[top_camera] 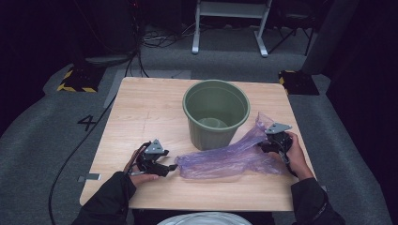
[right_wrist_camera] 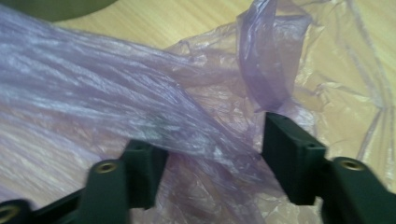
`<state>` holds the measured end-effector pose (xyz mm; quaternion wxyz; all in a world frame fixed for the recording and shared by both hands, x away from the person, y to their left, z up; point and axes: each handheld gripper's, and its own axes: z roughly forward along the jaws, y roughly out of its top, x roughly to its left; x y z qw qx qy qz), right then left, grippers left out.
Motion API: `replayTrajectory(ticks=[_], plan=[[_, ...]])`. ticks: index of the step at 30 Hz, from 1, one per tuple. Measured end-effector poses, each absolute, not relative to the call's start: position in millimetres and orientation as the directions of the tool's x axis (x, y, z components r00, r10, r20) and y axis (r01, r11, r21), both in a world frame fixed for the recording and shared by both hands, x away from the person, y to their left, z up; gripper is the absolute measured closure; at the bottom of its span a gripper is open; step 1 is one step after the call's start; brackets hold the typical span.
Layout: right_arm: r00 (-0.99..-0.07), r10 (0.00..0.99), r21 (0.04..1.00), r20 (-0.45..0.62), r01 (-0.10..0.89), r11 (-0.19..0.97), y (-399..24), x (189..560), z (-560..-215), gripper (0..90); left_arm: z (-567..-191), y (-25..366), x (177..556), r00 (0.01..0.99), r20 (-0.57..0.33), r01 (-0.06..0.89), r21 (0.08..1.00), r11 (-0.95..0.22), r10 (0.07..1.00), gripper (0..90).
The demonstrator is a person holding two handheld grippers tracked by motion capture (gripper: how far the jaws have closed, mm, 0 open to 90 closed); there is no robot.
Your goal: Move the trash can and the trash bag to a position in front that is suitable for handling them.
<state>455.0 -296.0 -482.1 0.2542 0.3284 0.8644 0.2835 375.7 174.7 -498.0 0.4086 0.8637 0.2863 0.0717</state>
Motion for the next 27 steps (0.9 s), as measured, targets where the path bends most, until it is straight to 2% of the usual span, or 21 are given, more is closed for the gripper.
replayTrajectory(ticks=[1, 5, 8, 10, 18, 21, 27], plan=[[-0.645, 0.720, 0.666, -0.257, 0.421, 0.615, -296, 455, -481, 28.9, -498, 173, 375, 0.829, -0.110, 0.433, 0.748, -0.503, 0.549, 29.2], [-0.612, 0.732, 0.695, -0.298, 0.387, 0.606, -293, 450, -467, 23.3, -499, 170, 374, 0.831, -0.109, 0.432, 0.744, -0.510, 0.545, 29.9], [-0.606, 0.737, 0.714, -0.300, 0.370, 0.595, -294, 448, -460, 21.4, -500, 170, 375, 0.833, -0.109, 0.432, 0.741, -0.514, 0.543, 29.9], [-0.610, 0.761, 0.773, -0.221, 0.366, 0.518, -297, 445, -451, 21.3, -501, 170, 375, 0.834, -0.112, 0.434, 0.738, -0.517, 0.541, 29.9], [-0.595, 0.771, 0.788, -0.228, 0.352, 0.505, -299, 432, -435, 19.9, -501, 170, 375, 0.835, -0.110, 0.432, 0.738, -0.518, 0.540, 29.8], [-0.608, 0.751, 0.764, -0.257, 0.348, 0.544, -297, 430, -431, 19.2, -501, 169, 374, 0.838, -0.107, 0.430, 0.735, -0.524, 0.536, 30.0], [-0.696, 0.681, 0.671, -0.228, 0.394, 0.628, -291, 430, -441, 16.7, -501, 168, 374, 0.841, -0.107, 0.426, 0.736, -0.527, 0.531, 30.0]])
